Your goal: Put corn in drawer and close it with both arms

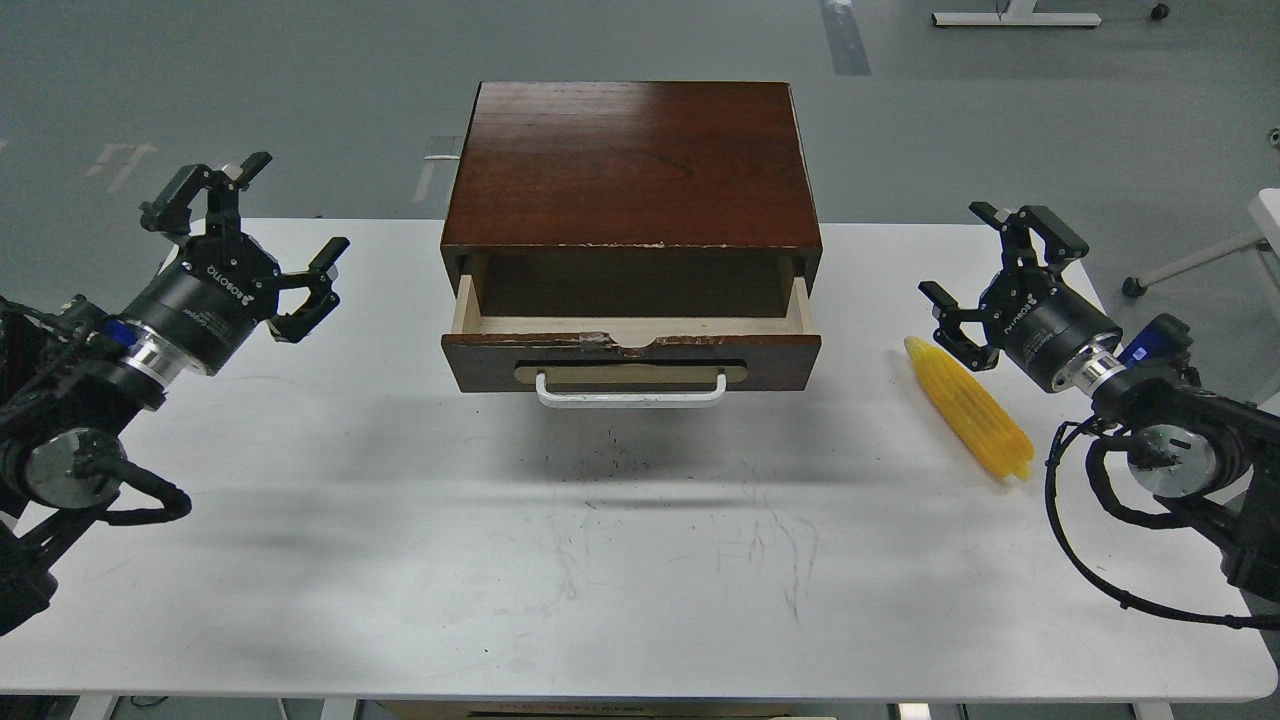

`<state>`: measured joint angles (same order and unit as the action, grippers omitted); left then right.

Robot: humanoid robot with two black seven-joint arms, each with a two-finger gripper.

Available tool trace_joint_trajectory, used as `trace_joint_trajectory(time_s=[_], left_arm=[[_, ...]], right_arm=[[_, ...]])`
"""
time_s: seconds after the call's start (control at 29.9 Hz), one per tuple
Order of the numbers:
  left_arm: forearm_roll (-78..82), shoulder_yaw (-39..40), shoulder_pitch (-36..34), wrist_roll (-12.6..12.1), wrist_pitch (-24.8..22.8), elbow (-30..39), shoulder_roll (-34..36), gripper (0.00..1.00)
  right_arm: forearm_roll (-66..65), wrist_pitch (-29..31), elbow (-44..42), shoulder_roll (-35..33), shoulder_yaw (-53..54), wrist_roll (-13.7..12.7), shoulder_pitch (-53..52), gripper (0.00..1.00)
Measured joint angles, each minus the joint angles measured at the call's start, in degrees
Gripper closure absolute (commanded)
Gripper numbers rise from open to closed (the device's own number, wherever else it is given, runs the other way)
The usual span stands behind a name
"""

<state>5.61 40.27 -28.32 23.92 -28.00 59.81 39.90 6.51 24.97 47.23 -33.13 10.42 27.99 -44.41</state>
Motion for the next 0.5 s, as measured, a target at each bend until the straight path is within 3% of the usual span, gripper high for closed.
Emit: trace_joint_trajectory(time_s=[0.5], left_arm=[[0.1, 0.2, -0.5, -0.1, 0.0, -0.7, 1.7, 0.0]], right_arm=[[-0.2, -0.2, 0.0, -0.6, 0.0, 0.0, -0.1, 0.02]])
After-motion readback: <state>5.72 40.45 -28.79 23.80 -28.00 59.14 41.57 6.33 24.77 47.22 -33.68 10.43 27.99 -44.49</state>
